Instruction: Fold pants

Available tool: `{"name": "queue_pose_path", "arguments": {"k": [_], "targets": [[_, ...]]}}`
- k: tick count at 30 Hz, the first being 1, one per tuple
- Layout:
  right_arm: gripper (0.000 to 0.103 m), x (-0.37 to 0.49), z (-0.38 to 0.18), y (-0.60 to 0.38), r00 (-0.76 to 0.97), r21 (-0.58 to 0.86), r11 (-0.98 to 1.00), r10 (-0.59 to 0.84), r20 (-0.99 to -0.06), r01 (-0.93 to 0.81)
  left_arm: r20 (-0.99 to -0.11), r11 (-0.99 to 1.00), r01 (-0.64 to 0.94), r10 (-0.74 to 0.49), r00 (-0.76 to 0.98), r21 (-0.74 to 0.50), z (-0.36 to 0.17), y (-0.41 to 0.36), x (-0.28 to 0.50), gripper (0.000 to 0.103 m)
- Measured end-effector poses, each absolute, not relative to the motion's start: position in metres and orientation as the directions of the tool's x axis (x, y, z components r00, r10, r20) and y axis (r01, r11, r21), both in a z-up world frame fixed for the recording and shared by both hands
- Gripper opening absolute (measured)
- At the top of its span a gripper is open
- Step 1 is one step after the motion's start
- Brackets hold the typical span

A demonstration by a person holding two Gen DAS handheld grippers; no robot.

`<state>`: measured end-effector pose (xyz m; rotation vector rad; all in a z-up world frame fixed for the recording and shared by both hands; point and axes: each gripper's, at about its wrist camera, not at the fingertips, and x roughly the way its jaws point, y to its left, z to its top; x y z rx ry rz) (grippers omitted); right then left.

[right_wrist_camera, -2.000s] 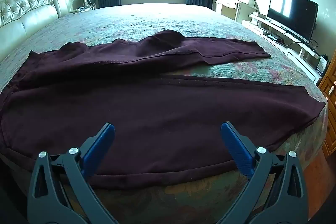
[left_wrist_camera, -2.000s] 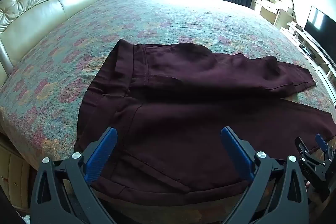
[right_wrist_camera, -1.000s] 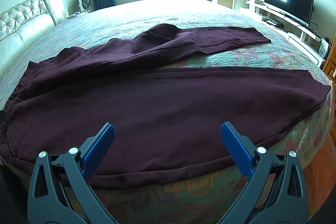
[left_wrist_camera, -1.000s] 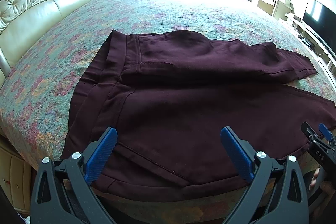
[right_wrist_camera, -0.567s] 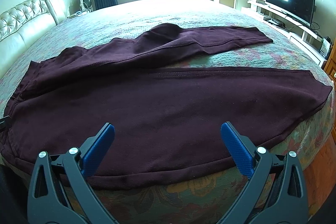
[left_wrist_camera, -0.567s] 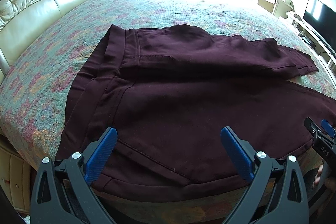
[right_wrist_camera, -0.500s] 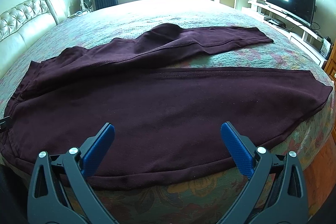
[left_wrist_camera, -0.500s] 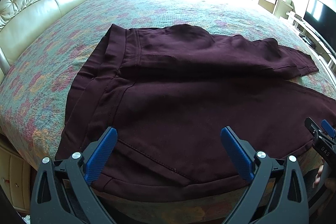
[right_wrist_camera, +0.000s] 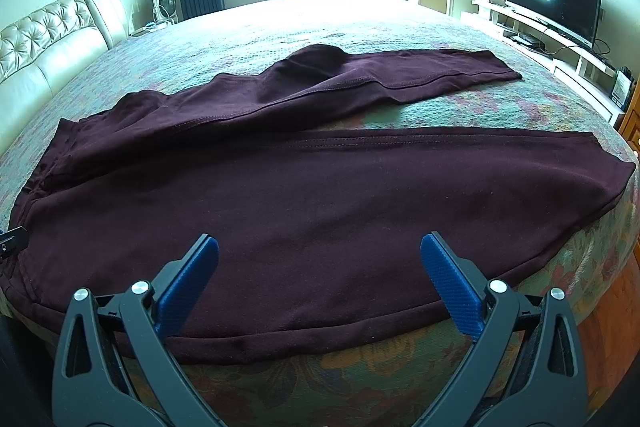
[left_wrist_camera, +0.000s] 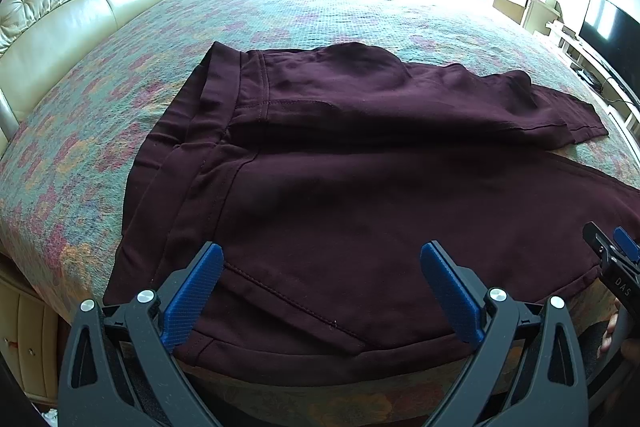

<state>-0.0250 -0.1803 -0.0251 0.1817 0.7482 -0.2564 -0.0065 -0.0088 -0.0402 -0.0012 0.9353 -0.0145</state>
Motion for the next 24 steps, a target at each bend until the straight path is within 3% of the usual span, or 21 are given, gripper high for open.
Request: {"name": "queue_pose_path", "arguments": {"k": [24], "targets": [[0.101, -0.0206, -0.0222, -0.1745, 0.710, 0.096, 0.967, -0.103, -0.697, 0.235, -0.813, 1.000, 0.018, -0.012, 0.582, -0.002, -0.0439, -0.0097, -0.0051, 0.099]]}}
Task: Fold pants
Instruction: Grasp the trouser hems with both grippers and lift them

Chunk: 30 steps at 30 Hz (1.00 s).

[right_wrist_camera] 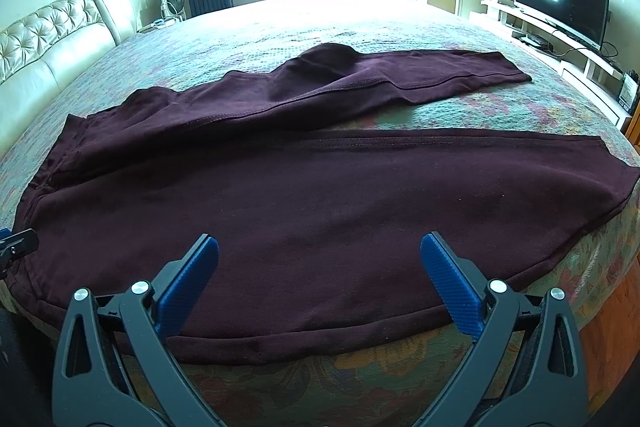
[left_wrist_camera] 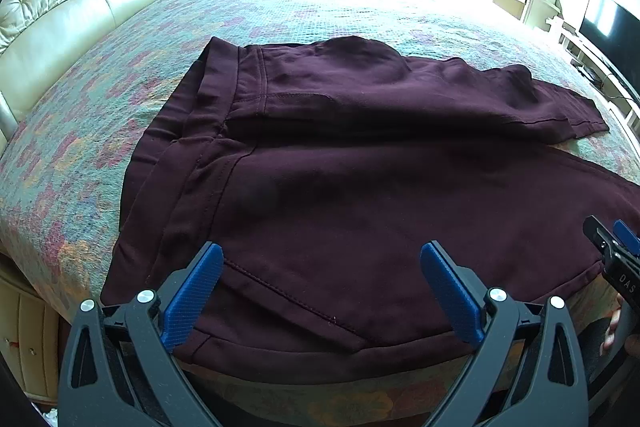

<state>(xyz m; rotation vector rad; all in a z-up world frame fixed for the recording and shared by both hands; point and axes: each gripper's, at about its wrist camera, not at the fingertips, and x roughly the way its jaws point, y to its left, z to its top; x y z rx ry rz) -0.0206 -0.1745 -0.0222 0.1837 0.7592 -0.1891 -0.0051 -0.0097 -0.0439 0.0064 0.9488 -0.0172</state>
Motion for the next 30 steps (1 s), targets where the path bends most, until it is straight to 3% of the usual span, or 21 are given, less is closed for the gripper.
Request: {"name": "queue_pose_path", "arguments": {"k": [7, 11, 14, 19, 23, 27, 28, 29, 30], "targets": [[0.101, -0.002, -0.005, -0.163, 0.723, 0.046, 0.989, -0.071, -0.687, 0.141, -0.816, 0.999, 0.054, -0.029, 0.578, 0.003, -0.036, -0.011, -0.002, 0.099], [0.101, 0.034, 0.024, -0.157, 0.755, 0.004, 1.000, 0.023, -0.655, -0.026, -0.786, 0.990, 0.124, -0.124, 0.605, -0.061, -0.004, 0.017, 0.020, 0.099], [0.101, 0.088, 0.037, -0.161, 0.713, 0.015, 0.975, 0.171, -0.680, -0.220, -0.775, 0.968, 0.204, -0.241, 0.584, -0.147, 0.012, 0.068, 0.067, 0.099], [0.101, 0.202, 0.041, -0.174, 0.600, -0.031, 0.918, 0.233, -0.766, -0.396, -0.816, 0.969, 0.242, -0.183, 0.548, -0.054, -0.014, 0.131, 0.166, 0.099], [0.101, 0.273, 0.018, -0.184, 0.458, 0.079, 0.887, 0.309, -0.834, -0.456, -0.875, 0.948, 0.313, -0.199, 0.442, -0.057, -0.051, 0.136, 0.229, 0.098], [0.101, 0.315, -0.016, -0.178, 0.316, 0.133, 0.837, 0.341, -0.885, -0.531, -0.870, 0.896, 0.422, -0.312, 0.382, -0.136, -0.059, 0.126, 0.260, 0.098], [0.099, 0.322, -0.026, -0.176, 0.278, 0.143, 0.826, 0.339, -0.899, -0.545, -0.866, 0.885, 0.439, -0.338, 0.369, -0.157, -0.060, 0.126, 0.265, 0.098], [0.085, 0.324, -0.032, -0.177, 0.245, 0.166, 0.815, 0.351, -0.904, -0.555, -0.862, 0.874, 0.453, -0.358, 0.358, -0.175, -0.063, 0.125, 0.269, 0.098], [0.078, 0.327, -0.037, -0.179, 0.215, 0.188, 0.805, 0.362, -0.907, -0.563, -0.867, 0.867, 0.462, -0.367, 0.337, -0.187, -0.066, 0.124, 0.274, 0.098]]}}
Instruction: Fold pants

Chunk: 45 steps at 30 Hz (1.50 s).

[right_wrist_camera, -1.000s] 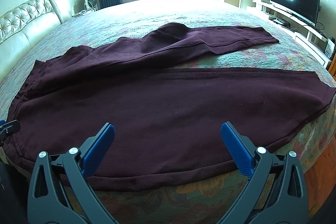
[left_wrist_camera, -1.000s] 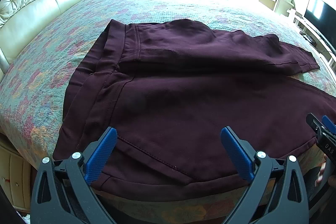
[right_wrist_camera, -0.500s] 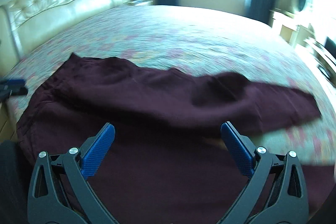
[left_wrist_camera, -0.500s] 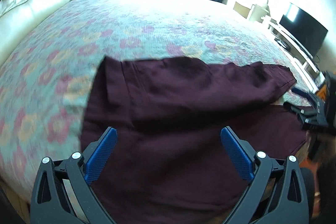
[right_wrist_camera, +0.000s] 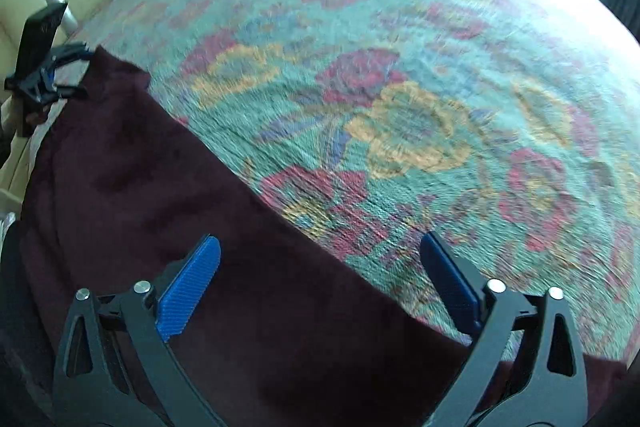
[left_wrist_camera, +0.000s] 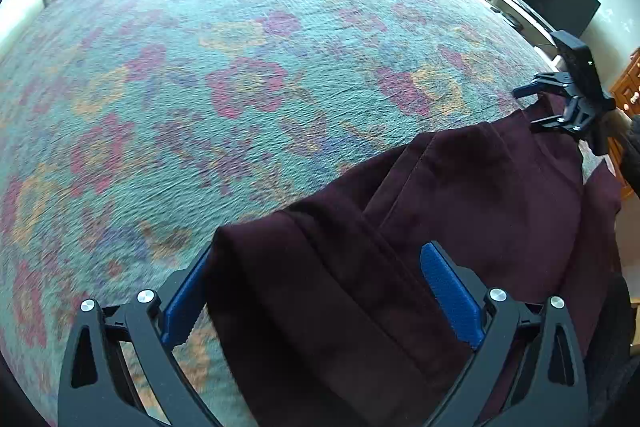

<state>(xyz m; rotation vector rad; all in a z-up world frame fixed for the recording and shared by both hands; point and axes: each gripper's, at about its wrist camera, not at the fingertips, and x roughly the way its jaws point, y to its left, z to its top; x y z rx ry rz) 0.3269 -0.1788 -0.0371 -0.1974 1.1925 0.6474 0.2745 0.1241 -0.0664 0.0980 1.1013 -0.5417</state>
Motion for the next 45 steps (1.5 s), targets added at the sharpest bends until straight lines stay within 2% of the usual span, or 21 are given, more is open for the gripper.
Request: {"name": "queue_pose_path", "arguments": {"k": [1, 2, 3, 4, 5, 9, 13, 14, 17, 23, 28, 32, 34, 36, 37, 39, 42, 45], "targets": [[0.071, 0.328, -0.037, -0.181, 0.212, 0.193, 0.801, 0.369, -0.905, -0.567, -0.869, 0.860, 0.468, -0.378, 0.318, -0.203, -0.070, 0.124, 0.280, 0.098], [0.057, 0.327, -0.035, -0.183, 0.204, 0.207, 0.790, 0.385, -0.900, -0.576, -0.872, 0.858, 0.465, -0.386, 0.301, -0.219, -0.074, 0.124, 0.283, 0.092], [0.046, 0.326, -0.034, -0.185, 0.184, 0.233, 0.777, 0.406, -0.895, -0.585, -0.879, 0.862, 0.456, -0.379, 0.290, -0.221, -0.077, 0.123, 0.285, 0.077], [0.017, 0.329, -0.033, -0.185, 0.161, 0.257, 0.764, 0.424, -0.892, -0.591, -0.881, 0.859, 0.457, -0.383, 0.278, -0.230, -0.078, 0.123, 0.288, 0.072], [0.003, 0.328, -0.032, -0.184, 0.167, 0.243, 0.768, 0.412, -0.896, -0.592, -0.871, 0.844, 0.467, -0.416, 0.260, -0.263, -0.076, 0.122, 0.288, 0.056], [0.002, 0.315, -0.019, -0.174, 0.201, 0.168, 0.776, 0.355, -0.913, -0.609, -0.870, 0.835, 0.478, -0.426, 0.247, -0.273, -0.063, 0.122, 0.279, 0.031], [0.001, 0.292, 0.018, -0.167, 0.293, 0.095, 0.781, 0.340, -0.894, -0.618, -0.843, 0.837, 0.470, -0.448, 0.298, -0.279, -0.039, 0.126, 0.269, 0.024], [0.001, 0.282, 0.029, -0.167, 0.320, 0.076, 0.783, 0.339, -0.885, -0.617, -0.838, 0.839, 0.470, -0.448, 0.313, -0.273, -0.032, 0.126, 0.265, 0.020], [0.001, 0.234, 0.059, -0.167, 0.407, -0.017, 0.790, 0.297, -0.864, -0.612, -0.809, 0.829, 0.506, -0.458, 0.367, -0.240, -0.002, 0.123, 0.236, 0.016], [0.000, 0.141, 0.056, -0.168, 0.479, -0.084, 0.821, 0.243, -0.844, -0.564, -0.743, 0.792, 0.564, -0.520, 0.422, -0.233, 0.038, 0.119, 0.160, 0.015], [0.000, 0.076, 0.018, -0.162, 0.450, -0.048, 0.840, 0.240, -0.860, -0.540, -0.753, 0.788, 0.560, -0.526, 0.396, -0.256, 0.029, 0.129, 0.097, 0.016], [0.000, 0.059, -0.009, -0.163, 0.412, 0.032, 0.878, 0.255, -0.875, -0.477, -0.793, 0.785, 0.548, -0.517, 0.322, -0.289, -0.008, 0.124, 0.058, 0.019], [0.000, 0.060, -0.011, -0.174, 0.403, 0.181, 0.911, 0.333, -0.852, -0.371, -0.812, 0.796, 0.536, -0.494, 0.311, -0.280, -0.025, 0.117, 0.046, 0.024], [0.009, 0.062, -0.007, -0.195, 0.459, 0.337, 0.909, 0.415, -0.786, -0.244, -0.818, 0.814, 0.512, -0.476, 0.321, -0.273, -0.034, 0.117, 0.037, 0.029], [0.028, 0.065, -0.006, -0.208, 0.476, 0.433, 0.883, 0.464, -0.747, -0.182, -0.821, 0.818, 0.503, -0.475, 0.317, -0.279, -0.037, 0.120, 0.032, 0.032], [0.056, 0.067, -0.009, -0.237, 0.559, 0.576, 0.817, 0.488, -0.671, -0.022, -0.826, 0.830, 0.470, -0.474, 0.305, -0.302, -0.043, 0.132, 0.023, 0.048], [0.058, 0.073, -0.019, -0.255, 0.600, 0.690, 0.720, 0.519, -0.609, 0.077, -0.828, 0.864, 0.361, -0.466, 0.313, -0.350, -0.047, 0.159, 0.010, 0.049], [0.059, 0.076, -0.029, -0.253, 0.616, 0.723, 0.682, 0.526, -0.586, 0.106, -0.791, 0.869, 0.212, -0.494, 0.361, -0.447, -0.037, 0.184, -0.008, 0.049]]}}
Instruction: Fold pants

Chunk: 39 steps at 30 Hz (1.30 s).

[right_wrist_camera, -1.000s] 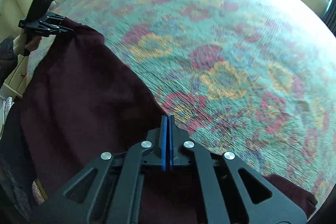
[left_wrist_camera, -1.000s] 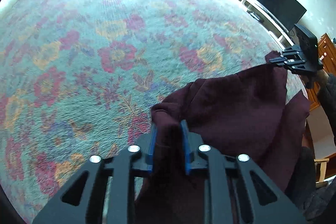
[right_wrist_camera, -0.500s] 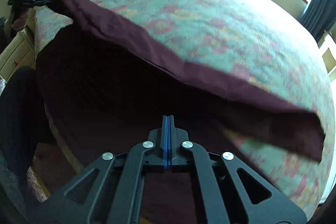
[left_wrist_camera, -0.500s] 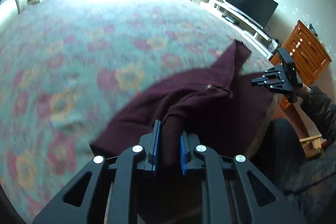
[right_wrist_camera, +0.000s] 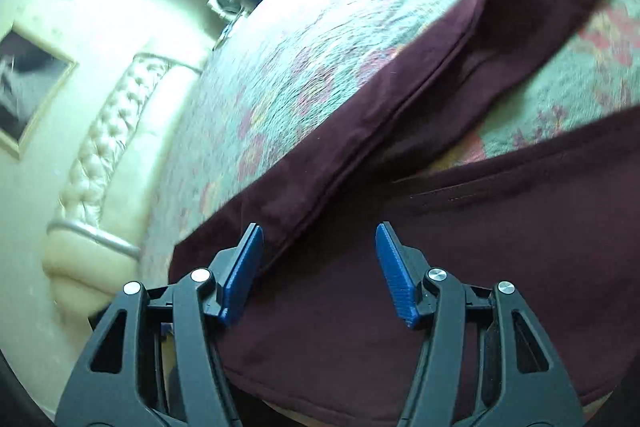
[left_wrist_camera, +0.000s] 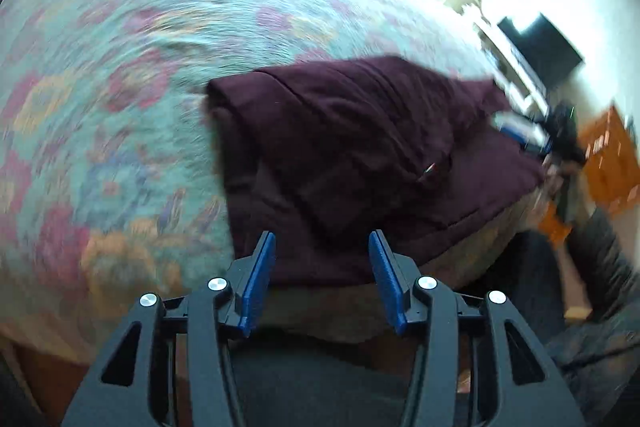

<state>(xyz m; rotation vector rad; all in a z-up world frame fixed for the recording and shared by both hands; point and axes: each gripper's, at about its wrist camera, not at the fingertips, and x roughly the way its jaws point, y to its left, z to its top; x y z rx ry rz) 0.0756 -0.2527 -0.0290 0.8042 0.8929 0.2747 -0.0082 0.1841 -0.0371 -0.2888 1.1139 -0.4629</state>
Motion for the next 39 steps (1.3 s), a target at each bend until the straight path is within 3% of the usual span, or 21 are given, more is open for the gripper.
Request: {"name": "queue_pose_path", "arguments": {"k": [9, 20, 29, 39], "targets": [[0.059, 0.081, -0.042, -0.217, 0.604, 0.756, 0.649, 0.570, -0.556, 0.083, -0.721, 0.758, -0.055, -0.591, 0.361, -0.650, -0.040, 0.129, -0.011, 0.049], [0.060, 0.078, -0.042, -0.222, 0.613, 0.785, 0.614, 0.588, -0.528, 0.088, -0.722, 0.635, -0.365, -0.500, 0.478, -0.681, -0.076, 0.119, -0.011, 0.049], [0.060, 0.077, -0.046, -0.225, 0.621, 0.811, 0.575, 0.597, -0.507, 0.110, -0.724, 0.627, -0.417, -0.372, 0.581, -0.658, -0.064, 0.129, -0.042, 0.047], [0.061, 0.077, -0.047, -0.217, 0.608, 0.816, 0.568, 0.613, -0.504, 0.104, -0.728, 0.607, -0.459, -0.319, 0.607, -0.649, -0.070, 0.128, -0.050, 0.047]]}}
